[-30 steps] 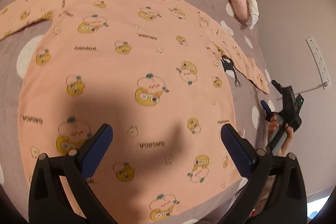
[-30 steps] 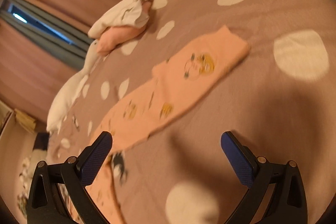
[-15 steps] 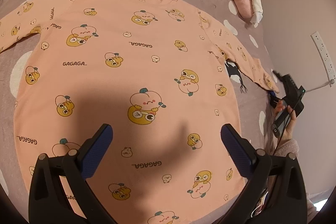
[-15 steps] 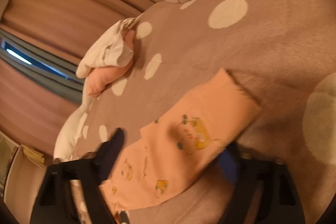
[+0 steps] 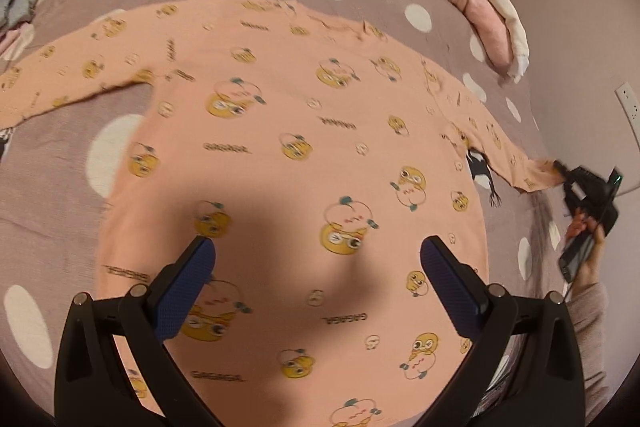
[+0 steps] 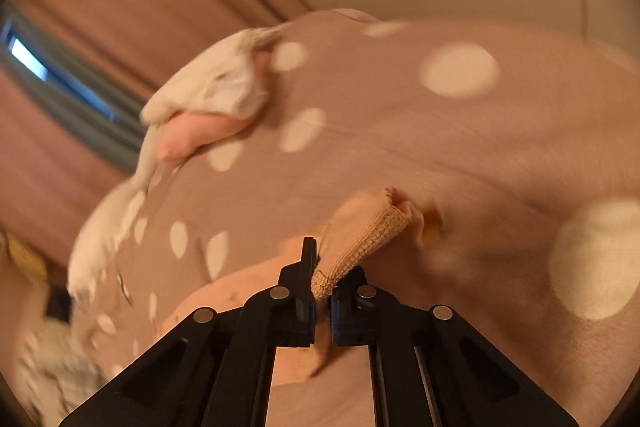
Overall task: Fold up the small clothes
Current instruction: 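Grasp the peach shirt's sleeve cuff with the right gripper and fold it across the body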
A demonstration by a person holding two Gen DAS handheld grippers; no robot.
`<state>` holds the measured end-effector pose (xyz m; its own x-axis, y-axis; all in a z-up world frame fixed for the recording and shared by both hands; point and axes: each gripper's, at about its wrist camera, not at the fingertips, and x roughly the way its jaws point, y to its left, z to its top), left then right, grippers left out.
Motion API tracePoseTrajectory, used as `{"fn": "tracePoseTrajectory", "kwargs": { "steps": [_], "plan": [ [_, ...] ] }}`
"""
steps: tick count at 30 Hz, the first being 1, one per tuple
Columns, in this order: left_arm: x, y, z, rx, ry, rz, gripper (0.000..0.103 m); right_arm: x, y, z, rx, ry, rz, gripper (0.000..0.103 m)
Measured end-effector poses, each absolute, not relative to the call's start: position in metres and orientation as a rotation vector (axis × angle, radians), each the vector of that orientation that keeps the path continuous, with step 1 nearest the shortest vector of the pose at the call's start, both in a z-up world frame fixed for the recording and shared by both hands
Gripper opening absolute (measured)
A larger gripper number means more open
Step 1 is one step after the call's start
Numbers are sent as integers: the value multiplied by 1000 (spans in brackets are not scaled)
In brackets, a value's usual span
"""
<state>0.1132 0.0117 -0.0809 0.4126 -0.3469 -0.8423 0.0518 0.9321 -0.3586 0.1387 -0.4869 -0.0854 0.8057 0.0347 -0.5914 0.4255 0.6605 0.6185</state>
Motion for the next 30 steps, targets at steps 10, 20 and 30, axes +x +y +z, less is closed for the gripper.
{"fn": "tracePoseTrajectory", "kwargs": {
  "steps": [10,20,30],
  "plan": [
    [108,67,-65,-348,1059,-217,102,213,-337,38,496,614,-16,6],
    [106,136,-72,-428,1037,-107,102,251,-110,31,28,667,197,6],
    [110,172,-78,-472,1036,-38,103,252,15,-89,-370,839,287,6]
  ]
}}
